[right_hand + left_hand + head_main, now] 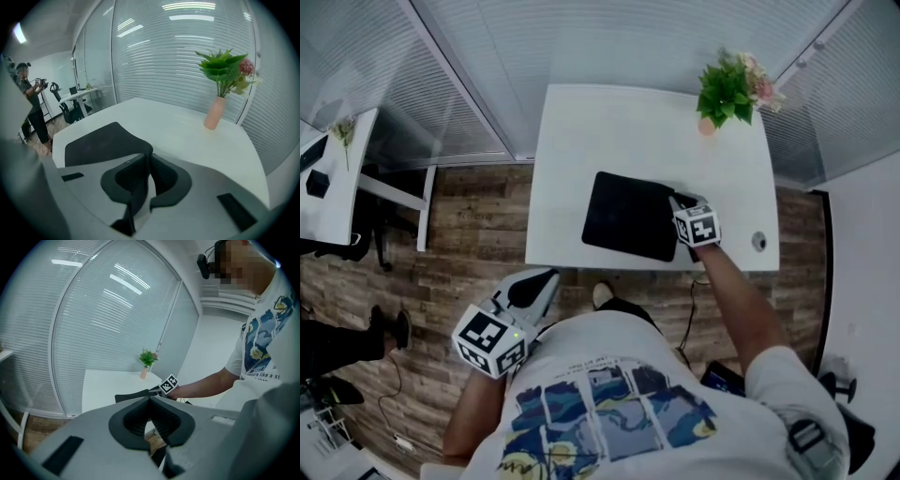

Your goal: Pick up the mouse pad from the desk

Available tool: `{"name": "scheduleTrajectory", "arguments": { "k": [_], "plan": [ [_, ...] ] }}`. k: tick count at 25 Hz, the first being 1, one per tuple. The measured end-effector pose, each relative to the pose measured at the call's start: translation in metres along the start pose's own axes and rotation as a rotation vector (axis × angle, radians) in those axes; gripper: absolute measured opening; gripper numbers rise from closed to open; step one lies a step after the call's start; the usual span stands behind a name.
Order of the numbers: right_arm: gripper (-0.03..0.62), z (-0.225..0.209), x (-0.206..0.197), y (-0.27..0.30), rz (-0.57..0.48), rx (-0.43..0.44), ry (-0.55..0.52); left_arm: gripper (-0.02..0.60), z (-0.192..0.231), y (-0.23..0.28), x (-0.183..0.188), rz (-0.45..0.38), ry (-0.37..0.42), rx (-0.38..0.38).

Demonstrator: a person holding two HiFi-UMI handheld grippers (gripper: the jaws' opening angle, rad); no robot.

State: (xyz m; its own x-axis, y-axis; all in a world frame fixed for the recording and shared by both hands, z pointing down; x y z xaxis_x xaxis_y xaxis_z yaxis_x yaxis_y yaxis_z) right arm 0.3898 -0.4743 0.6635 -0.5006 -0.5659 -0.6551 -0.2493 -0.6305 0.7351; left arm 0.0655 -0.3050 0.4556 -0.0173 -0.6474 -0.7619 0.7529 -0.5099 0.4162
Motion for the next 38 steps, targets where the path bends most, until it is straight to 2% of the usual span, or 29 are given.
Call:
{"name": "scheduleTrajectory", "arguments": {
  "k": [8,24,38],
  "plan": [
    [0.032,0.018,0.026,-0.03,-0.029,-0.036,-0.038,0.002,0.001,-0.039,-0.01,-0.021,0.031,-0.046],
    [0.028,0.072,0.096,-0.094,-0.089,-0.078,-0.142,0.002,0.007,-0.126,-0.038,-0.062,0.046,-0.093],
    [0.026,0.108,0.157,-0.14,-0.146,-0.112,-0.205,0.002,0.011,-0.191,-0.07,-0.079,0.025,-0.108]
  ]
}}
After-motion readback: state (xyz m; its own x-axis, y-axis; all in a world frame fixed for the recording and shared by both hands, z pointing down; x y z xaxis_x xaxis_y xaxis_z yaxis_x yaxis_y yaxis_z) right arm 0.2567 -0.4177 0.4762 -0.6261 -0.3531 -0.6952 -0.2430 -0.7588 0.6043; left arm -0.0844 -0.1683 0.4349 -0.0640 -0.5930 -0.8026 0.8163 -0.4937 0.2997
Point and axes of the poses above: the fingertips, and each gripper's own axes: y forward along the fingers, z to its left, x out of its top, the point moved 3 cm from there along -y, backward along the fingers, and after that the axes turned 11 degrees about -y, right-handed, at the moved point
